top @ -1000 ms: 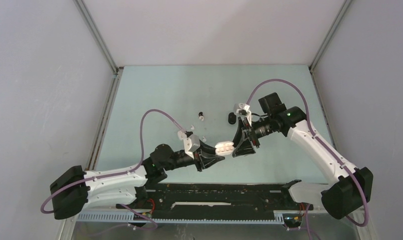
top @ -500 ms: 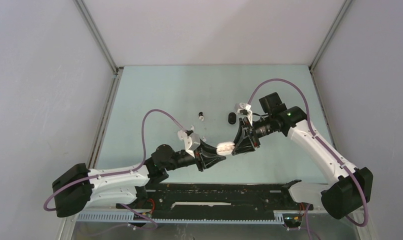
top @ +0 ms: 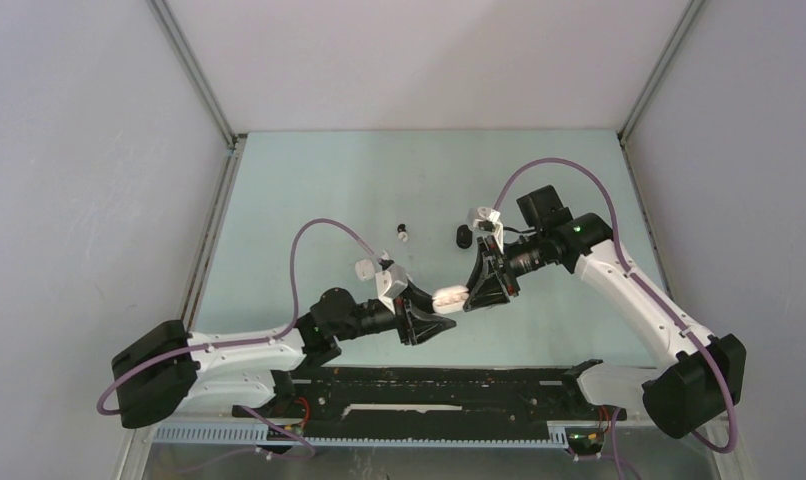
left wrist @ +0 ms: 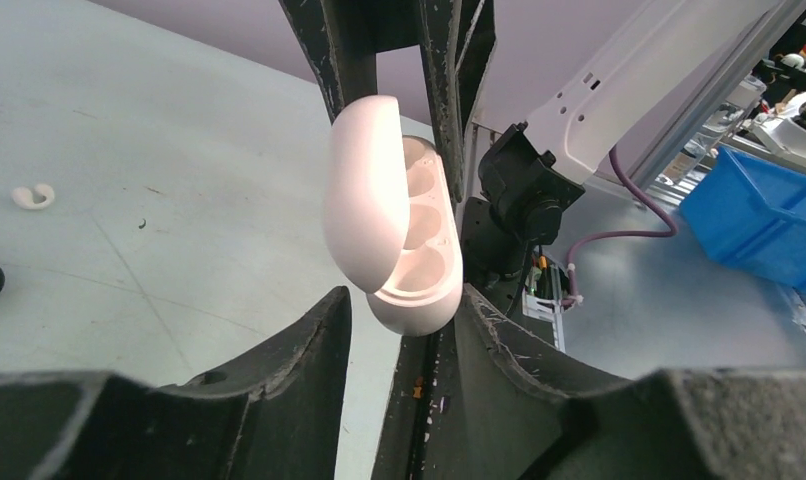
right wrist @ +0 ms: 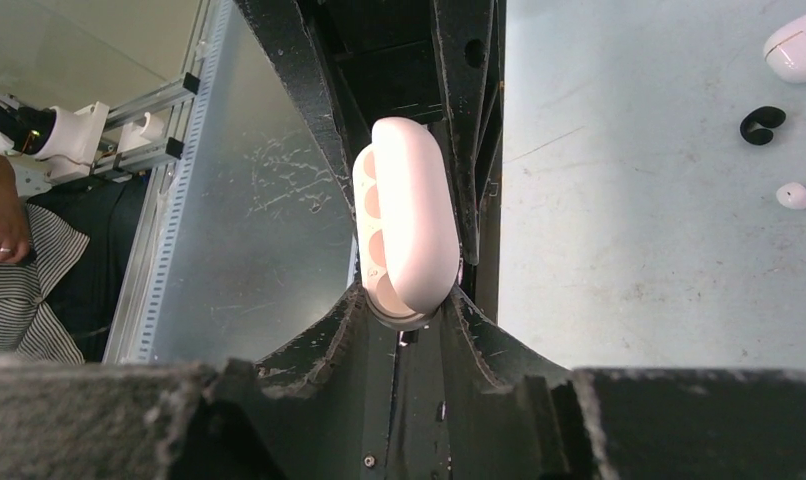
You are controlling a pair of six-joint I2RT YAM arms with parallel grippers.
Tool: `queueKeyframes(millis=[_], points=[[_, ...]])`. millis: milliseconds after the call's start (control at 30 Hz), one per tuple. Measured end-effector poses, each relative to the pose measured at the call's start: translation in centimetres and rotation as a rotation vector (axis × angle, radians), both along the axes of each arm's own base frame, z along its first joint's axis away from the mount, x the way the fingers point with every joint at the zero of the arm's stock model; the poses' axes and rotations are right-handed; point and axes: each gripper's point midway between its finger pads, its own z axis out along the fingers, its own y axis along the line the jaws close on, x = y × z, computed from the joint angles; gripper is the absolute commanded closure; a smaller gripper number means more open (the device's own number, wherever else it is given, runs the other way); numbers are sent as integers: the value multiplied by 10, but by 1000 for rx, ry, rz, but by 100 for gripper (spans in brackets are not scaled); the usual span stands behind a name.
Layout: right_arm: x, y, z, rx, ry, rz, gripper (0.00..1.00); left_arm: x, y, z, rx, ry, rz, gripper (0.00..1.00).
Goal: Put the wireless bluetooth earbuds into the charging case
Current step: Pass from the right arm to the left, then pass from the left arm to the right
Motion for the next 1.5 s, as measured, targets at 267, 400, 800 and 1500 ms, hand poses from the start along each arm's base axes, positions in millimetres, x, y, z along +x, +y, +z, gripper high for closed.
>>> queueKeyframes(millis=[267, 400, 800, 1500], points=[[0, 0, -6, -17, -3, -4, 100, -1, 0, 1, -5, 13, -1, 46], [0, -1, -11, -29, 0, -7, 100, -1, 2, 7, -24, 11, 0, 48], [0, -1, -9, -26, -11, -9, 100, 0, 2, 10, -33, 16, 10, 66], [-13, 5, -24, -110, -97, 36, 50, -5, 3, -16, 79, -19, -27, 98]])
